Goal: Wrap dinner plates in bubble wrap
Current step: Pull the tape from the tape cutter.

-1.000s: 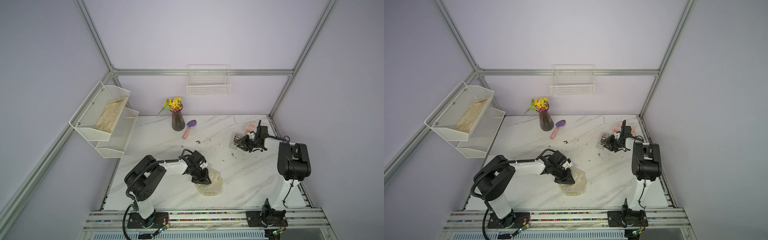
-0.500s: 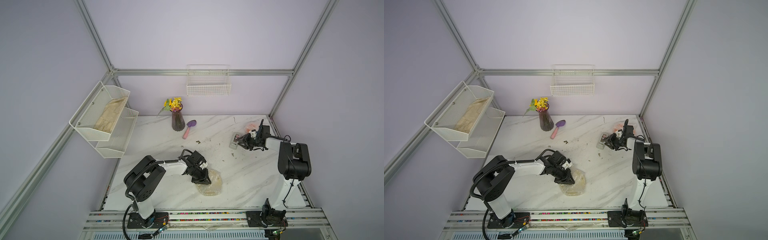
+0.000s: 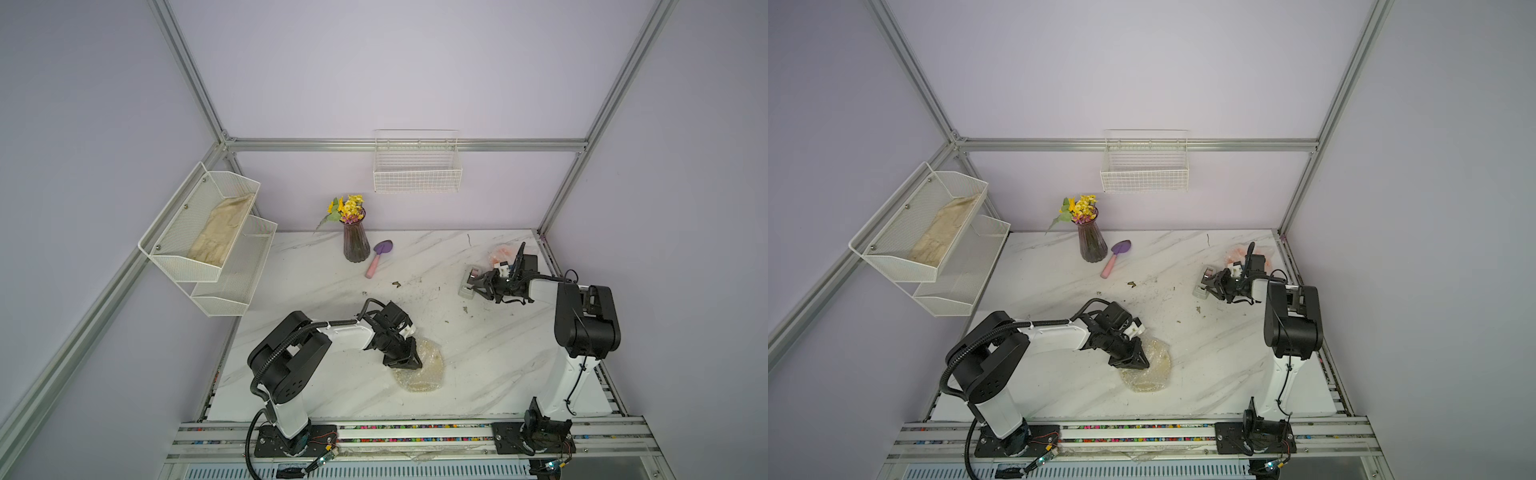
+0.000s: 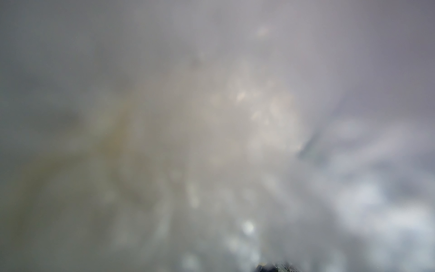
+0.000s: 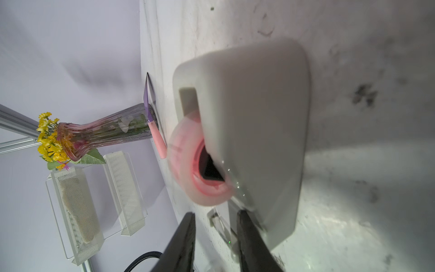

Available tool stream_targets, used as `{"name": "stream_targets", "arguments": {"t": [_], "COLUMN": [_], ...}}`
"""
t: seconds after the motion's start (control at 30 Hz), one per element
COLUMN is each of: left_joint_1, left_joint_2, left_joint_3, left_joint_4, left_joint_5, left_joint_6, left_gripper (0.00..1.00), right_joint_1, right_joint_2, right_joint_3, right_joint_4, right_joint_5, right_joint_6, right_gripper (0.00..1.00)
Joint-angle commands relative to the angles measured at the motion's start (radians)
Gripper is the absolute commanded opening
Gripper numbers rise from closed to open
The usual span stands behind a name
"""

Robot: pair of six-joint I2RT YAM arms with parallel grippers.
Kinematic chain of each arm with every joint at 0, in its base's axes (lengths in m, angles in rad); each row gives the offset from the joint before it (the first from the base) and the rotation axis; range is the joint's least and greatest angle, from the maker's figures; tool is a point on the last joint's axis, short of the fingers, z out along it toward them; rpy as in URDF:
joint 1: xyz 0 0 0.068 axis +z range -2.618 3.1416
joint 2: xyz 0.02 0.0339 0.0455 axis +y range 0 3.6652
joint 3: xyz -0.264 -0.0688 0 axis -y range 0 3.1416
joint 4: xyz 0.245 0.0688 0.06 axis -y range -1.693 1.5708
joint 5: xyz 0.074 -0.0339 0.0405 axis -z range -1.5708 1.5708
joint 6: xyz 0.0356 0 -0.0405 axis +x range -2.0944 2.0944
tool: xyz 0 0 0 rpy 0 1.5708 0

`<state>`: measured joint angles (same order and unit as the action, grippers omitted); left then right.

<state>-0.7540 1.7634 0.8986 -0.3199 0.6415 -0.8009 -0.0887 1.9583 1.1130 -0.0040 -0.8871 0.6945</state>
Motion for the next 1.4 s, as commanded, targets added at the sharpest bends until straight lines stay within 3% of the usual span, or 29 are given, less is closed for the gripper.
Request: {"name": "stream_targets", "arguments": {"t": [0.0, 0.37, 0.53, 0.7, 0.87, 0.93, 1.1, 1.37], "left_joint_1": [-0.015, -0.016, -0.016, -0.016, -0.016, -0.016, -0.015, -0.016], "left_joint_2": [0.042, 0.042, 0.043, 0.042, 0.041, 0.039, 0.037, 0.038], "left_joint_3": [-0.067, -0.064, -0.069, -0.07, -0.07, -0.072, -0.071, -0.076], "left_joint_4": [-0.139, -0.139, -0.139, -0.139, -0.139, -0.139, -0.14, -0.135], "left_joint_5": [-0.108, -0.108, -0.107, -0.107, -0.106, -0.106, -0.108, -0.108], "left_joint_6": [0.009, 0.008, 0.008, 0.006, 0.008, 0.007, 0.009, 0.011], "left_gripper": [0.18, 0.18, 0.18, 0.18, 0.18, 0.18, 0.18, 0.18], "right_joint_1": [0.008, 0.031, 0.03, 0.032, 0.031, 0.031, 0.032, 0.076], "right_joint_2": [0.016, 0.089, 0.077, 0.069, 0.067, 0.041, -0.053, -0.304], "right_joint_3": [-0.012, -0.052, -0.068, -0.114, -0.121, -0.103, -0.041, -0.23], "right_joint_4": [-0.135, 0.115, 0.13, 0.221, 0.241, 0.236, 0.138, 0.124], "right_joint_5": [0.097, 0.047, 0.056, 0.066, 0.075, 0.092, 0.086, 0.042], "right_joint_6": [-0.055, 0.1, 0.107, 0.167, 0.185, 0.194, 0.186, 0.278], "right_gripper": [0.34, 0.29, 0.26, 0.19, 0.06, 0.0, 0.0, 0.0]}}
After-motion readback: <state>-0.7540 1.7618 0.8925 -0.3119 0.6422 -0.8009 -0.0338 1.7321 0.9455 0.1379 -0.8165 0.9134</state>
